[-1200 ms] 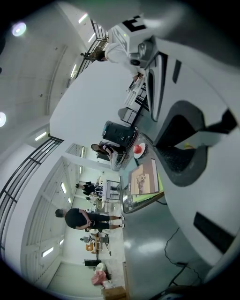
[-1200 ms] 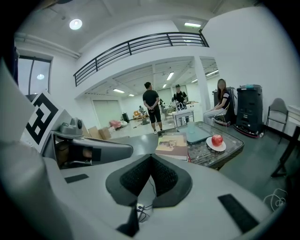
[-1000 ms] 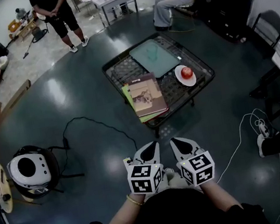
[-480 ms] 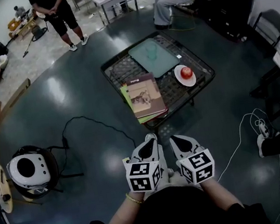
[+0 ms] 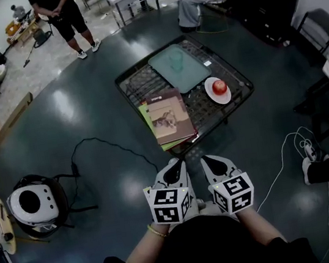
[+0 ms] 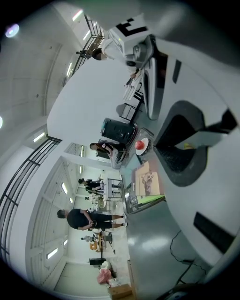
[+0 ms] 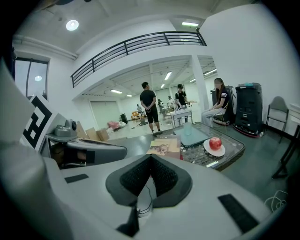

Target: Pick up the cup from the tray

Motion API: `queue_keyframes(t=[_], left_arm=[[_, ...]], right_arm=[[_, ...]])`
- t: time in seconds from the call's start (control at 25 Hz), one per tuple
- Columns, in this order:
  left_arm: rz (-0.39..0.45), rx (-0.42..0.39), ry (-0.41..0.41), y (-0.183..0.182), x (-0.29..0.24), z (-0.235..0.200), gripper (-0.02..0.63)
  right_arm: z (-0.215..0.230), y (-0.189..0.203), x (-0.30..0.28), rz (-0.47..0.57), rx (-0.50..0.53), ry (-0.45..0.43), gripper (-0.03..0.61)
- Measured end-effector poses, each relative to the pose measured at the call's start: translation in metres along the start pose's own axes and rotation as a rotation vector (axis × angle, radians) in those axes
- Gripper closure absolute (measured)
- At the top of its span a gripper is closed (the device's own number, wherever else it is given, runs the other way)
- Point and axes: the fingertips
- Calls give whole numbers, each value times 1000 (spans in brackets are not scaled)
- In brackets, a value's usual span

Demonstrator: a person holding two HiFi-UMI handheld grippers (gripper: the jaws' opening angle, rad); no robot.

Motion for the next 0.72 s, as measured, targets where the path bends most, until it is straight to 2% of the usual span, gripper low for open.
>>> queue_keyframes(t=[0.72], left_arm=[[-35,-14,26,-62,-61,-70,606]], right_arm=[[31,-52,-82,-17,-32,50,577]])
Point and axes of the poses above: the fingertips, and each gripper's own axes: x backward along the fingers, z to its right, y out of its underside, and after that the axes turned 14 degrees about y, right-handed
